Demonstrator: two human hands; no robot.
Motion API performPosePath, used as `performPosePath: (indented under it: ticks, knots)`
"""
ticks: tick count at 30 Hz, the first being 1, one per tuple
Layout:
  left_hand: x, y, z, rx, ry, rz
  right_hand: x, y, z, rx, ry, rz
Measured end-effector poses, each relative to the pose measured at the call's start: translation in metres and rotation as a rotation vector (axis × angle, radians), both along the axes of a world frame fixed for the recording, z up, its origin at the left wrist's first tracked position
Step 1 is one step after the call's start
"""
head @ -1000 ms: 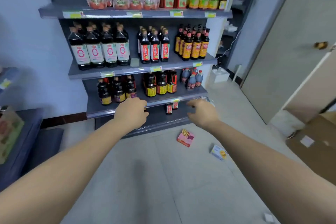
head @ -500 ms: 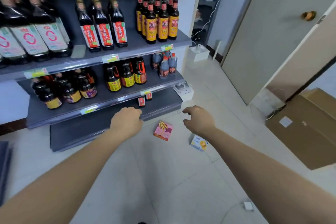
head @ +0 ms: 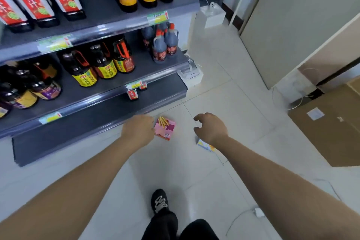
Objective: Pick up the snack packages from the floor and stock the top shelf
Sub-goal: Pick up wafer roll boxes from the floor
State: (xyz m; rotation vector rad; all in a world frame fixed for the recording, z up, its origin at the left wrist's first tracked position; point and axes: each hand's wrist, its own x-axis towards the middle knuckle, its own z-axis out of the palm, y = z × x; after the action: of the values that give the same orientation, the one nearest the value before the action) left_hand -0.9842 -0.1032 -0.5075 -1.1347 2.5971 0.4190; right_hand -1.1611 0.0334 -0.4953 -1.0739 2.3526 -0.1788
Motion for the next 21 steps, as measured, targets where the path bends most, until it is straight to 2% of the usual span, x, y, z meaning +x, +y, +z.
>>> performPosePath:
  ticks: [9, 16, 21]
  knots:
    - [-0.082, -0.058, -0.112, 0.138, -0.09, 0.164, -0.09, -0.067, -0.119, 0.146, -0.132, 0.021]
    - [-0.127, -0.094, -0.244, 0.244, -0.124, 0.257, -0.147, -0.121, -0.252, 0.234, -0.182, 0.039]
    - [-0.139, -0.114, -0.356, 0.245, -0.183, 0.237, -0.155, -0.154, -0.373, 0.273, -0.223, 0.064]
